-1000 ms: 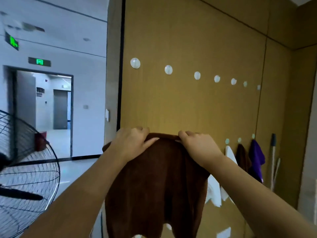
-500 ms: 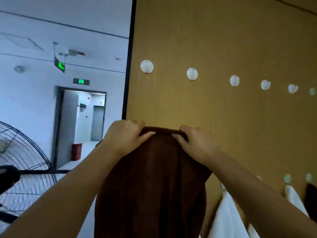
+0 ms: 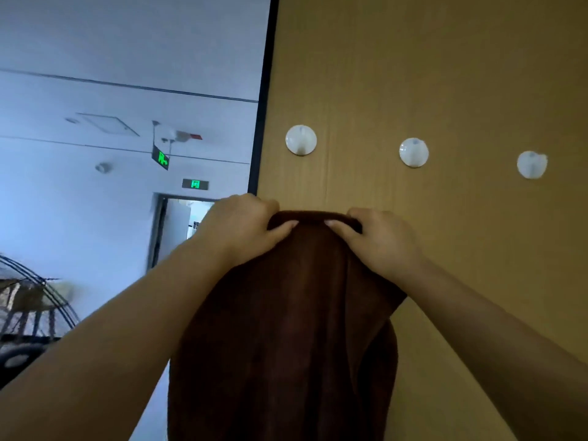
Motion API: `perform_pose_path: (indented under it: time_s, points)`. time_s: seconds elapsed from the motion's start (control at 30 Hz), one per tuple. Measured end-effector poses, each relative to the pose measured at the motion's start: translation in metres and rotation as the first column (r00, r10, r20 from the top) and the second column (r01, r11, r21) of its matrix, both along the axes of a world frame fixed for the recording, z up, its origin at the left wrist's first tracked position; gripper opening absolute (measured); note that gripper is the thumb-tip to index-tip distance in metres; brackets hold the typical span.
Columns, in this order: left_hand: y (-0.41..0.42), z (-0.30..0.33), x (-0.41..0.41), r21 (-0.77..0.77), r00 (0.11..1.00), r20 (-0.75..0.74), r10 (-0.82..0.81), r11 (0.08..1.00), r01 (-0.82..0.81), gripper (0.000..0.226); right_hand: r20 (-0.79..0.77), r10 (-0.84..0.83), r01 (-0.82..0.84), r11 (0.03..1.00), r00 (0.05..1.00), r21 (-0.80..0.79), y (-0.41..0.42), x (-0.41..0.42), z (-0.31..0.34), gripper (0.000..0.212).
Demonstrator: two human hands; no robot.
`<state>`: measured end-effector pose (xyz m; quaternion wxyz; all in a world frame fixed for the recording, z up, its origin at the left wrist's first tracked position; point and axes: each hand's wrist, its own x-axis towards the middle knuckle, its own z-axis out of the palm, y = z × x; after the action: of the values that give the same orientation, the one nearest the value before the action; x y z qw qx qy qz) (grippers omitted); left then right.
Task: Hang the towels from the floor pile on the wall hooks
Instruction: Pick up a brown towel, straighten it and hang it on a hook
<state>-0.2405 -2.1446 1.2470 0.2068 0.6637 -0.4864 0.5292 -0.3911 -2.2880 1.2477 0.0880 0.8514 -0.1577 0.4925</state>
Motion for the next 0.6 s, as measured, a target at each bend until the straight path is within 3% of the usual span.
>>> perform_pose_path:
  time_s: [0.23,0.6]
  points:
    - [-0.017,0.059,0.024,-0.122,0.983,-0.057,-0.176,0.978,0.168,0.04,0.127,-0.008,0.016,0.998,0.992,-0.059,-0.021,0.023,0.055,0.047]
    - [-0.039,0.134,0.036,-0.294,0.955,-0.193,-0.227,0.942,0.164,0.041,0.171,0.062,-0.085,0.988,0.983,0.129,-0.027,0.054,0.143,0.04]
